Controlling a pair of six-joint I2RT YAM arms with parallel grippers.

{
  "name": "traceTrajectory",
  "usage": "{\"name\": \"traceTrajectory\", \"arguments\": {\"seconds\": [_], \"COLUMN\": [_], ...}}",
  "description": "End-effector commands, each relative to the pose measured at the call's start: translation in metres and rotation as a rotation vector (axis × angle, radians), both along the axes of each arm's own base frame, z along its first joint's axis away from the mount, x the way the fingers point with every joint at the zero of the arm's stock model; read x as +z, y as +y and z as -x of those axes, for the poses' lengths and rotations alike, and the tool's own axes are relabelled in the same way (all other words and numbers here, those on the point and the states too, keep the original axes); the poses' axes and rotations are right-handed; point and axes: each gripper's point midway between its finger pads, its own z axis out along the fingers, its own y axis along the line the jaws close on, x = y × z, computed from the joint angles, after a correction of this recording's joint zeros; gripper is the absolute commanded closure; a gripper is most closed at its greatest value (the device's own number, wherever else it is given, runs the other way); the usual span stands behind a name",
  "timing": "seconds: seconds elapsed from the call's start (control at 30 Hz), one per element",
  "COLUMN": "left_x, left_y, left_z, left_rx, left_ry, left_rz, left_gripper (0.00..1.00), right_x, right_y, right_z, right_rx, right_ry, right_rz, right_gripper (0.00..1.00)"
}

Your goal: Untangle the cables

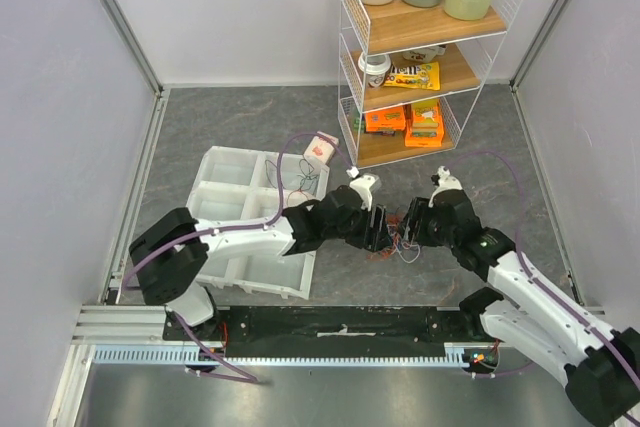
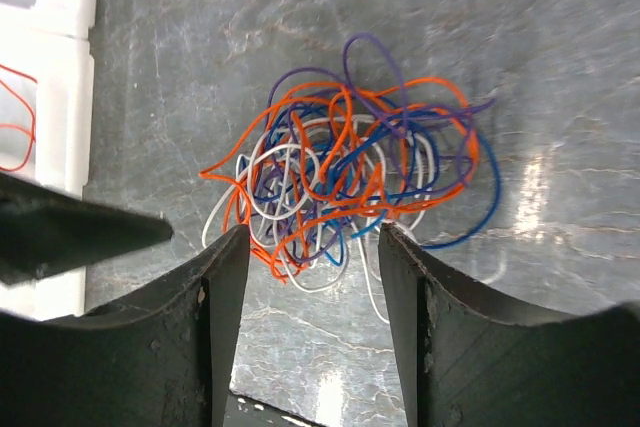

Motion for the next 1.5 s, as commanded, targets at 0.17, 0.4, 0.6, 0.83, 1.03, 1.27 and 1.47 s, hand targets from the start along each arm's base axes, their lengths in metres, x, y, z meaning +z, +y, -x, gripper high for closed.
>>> {"name": "traceTrajectory", "arguments": {"seconds": [0.17,0.4,0.6,0.83,1.03,1.27,1.47], "left_x": [-0.017,-0.029,-0.014,0.040,0.081,0.154,0.292], "left_y": [-0.001,-0.011,-0.009,0.001,0.028,0.050,0.079], "left_z": [-0.059,-0.063,-0.056,-0.041,-0.034,-0.018,0.041], "left_rx": [0.141,0.117,0.083,0.016,0.032,-0.002,-0.185], "left_ry": [0.071,0.109,0.087,-0.002,-0.108,-0.243,-0.409], "left_rz": [0.010,0.020,0.056,0.164,0.188,0.297,0.611], "left_gripper": [0.30,0.51,0.92,0.98,0.98,0.98,0.98], "right_x": [-0.031,-0.039,-0.048,-0.053,-0.052,-0.052,-0.051], "right_y": [0.016,0.012,0.010,-0.002,-0.017,-0.035,-0.060], "right_z": [0.000,0.002,0.002,-0.002,-0.005,-0.007,-0.009], "right_rx": [0.034,0.041,0.040,-0.024,-0.097,-0.191,-0.339], "right_ry": [0.048,0.049,0.060,0.058,0.047,0.044,0.046], "right_rz": [-0.054,-0.030,-0.010,0.034,0.083,0.138,0.199], "right_gripper": [0.47,0.56,0.63,0.69,0.76,0.72,0.72]}}
